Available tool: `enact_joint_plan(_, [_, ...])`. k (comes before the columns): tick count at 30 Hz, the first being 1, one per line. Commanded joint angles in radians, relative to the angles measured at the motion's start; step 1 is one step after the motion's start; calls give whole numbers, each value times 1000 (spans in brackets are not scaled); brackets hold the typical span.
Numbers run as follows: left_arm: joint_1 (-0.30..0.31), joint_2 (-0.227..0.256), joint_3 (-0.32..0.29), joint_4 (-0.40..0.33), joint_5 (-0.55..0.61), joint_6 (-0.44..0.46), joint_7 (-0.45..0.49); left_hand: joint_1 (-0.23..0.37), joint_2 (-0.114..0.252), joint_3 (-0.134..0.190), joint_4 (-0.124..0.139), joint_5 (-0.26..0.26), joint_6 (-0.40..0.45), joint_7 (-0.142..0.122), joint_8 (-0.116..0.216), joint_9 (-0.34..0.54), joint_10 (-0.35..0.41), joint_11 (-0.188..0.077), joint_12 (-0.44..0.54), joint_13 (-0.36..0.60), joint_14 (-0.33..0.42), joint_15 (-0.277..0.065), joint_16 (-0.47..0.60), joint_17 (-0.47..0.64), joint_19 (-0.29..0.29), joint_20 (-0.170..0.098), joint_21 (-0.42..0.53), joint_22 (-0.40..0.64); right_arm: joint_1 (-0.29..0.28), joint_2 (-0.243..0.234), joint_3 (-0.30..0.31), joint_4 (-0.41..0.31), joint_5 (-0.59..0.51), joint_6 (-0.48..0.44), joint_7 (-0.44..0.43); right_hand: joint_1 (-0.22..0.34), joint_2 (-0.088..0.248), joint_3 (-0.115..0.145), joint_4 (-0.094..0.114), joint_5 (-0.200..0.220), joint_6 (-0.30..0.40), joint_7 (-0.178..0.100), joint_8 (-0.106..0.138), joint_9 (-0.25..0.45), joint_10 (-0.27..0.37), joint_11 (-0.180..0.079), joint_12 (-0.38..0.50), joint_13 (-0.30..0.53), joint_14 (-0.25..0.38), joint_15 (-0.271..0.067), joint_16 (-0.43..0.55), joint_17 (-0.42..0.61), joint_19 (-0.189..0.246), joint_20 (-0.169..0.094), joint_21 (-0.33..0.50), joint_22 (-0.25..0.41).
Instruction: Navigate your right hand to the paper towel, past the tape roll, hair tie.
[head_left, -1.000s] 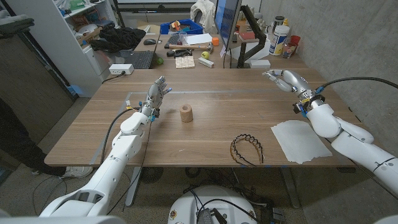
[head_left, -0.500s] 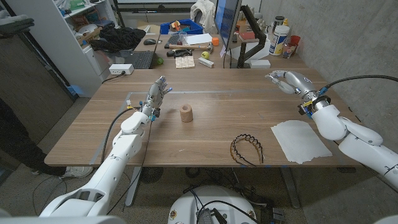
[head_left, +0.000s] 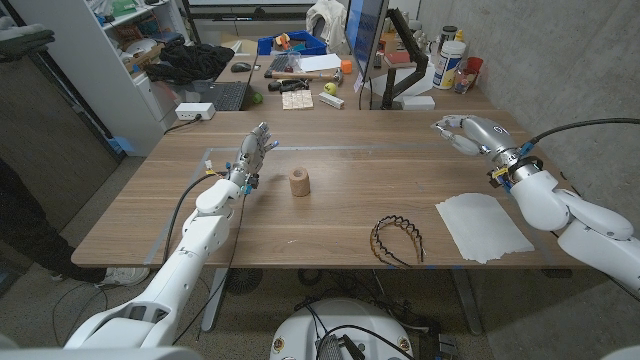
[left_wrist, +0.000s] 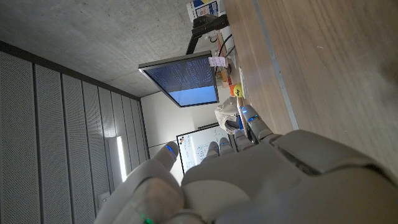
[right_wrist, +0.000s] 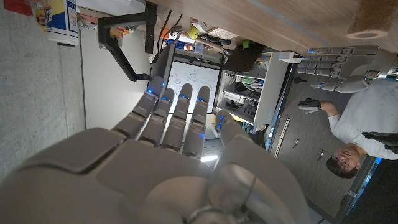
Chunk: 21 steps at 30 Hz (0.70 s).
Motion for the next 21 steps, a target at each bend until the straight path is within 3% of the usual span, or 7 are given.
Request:
enact_joint_plan(1, [-2, 0, 4, 2, 2, -7, -7, -11, 86, 6, -5, 7, -156, -3, 4, 4, -163, -8, 3, 2, -277, -57, 1, 1, -301, -109, -6, 5, -87, 9, 82, -58, -64, -26, 12, 14, 1, 6, -5, 2, 7, 2, -5, 6, 7, 1, -3, 1, -6, -75, -2, 2, 0, -60, -2, 3])
enact_joint_plan(21, [5, 6, -2, -3, -1, -13, -5, -11, 87, 7, -4, 7, -156, -4, 4, 4, -161, -8, 4, 2, -276, -58, 1, 1, -299, -107, -10, 6, -145, 49, 135, -97, -161, -62, 41, 19, -6, 14, -17, 3, -6, -4, -16, 6, 2, -1, -14, 1, -20, -77, -5, 2, -11, -63, -10, 3])
